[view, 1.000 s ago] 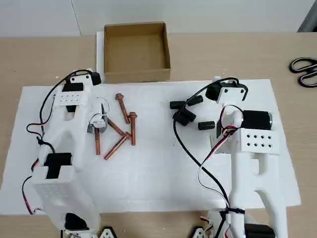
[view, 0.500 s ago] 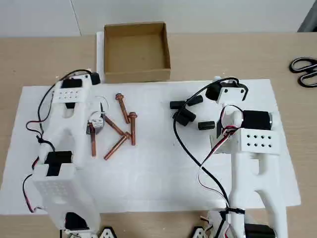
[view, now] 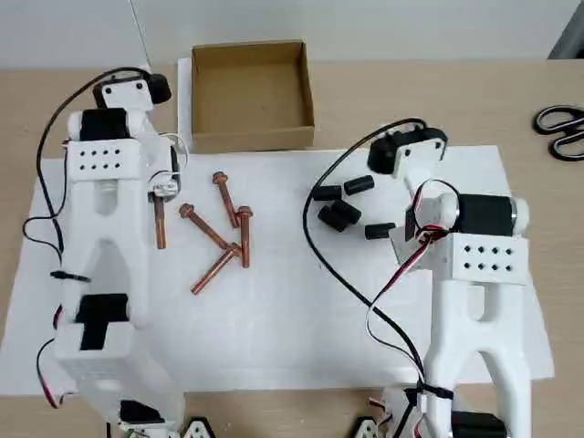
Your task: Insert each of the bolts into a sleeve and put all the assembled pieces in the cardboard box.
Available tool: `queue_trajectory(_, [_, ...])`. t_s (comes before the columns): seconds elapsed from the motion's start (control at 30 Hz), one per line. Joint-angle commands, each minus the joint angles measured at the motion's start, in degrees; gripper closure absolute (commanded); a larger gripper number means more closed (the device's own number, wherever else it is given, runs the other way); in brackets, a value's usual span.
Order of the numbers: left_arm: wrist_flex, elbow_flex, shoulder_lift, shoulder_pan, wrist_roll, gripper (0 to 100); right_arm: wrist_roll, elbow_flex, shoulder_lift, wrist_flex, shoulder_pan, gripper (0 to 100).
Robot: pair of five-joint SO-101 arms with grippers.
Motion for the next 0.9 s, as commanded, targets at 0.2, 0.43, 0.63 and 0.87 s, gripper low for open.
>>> queue_trajectory(0.2, [1.23,-0.22,-4.4,0.26,-8.53,99,23.03,-2.64,6.46,-0.57,-4.53,96.0])
queue_trajectory(0.43, [1.23,1.98,-4.31,0.09,-10.02,99,31.38,-2.64,11.38,-0.66,-8.4,96.0])
queue_trajectory(0.63, [1.23,2.33,-4.31,0.0,-9.93,99,35.96,-2.64,16.04,-5.23,-6.64,95.7])
queue_trajectory(0.87, [1.23,2.51,-4.4,0.18,-9.93,99,36.84,-5.19,16.75,-6.9,-5.58,95.5])
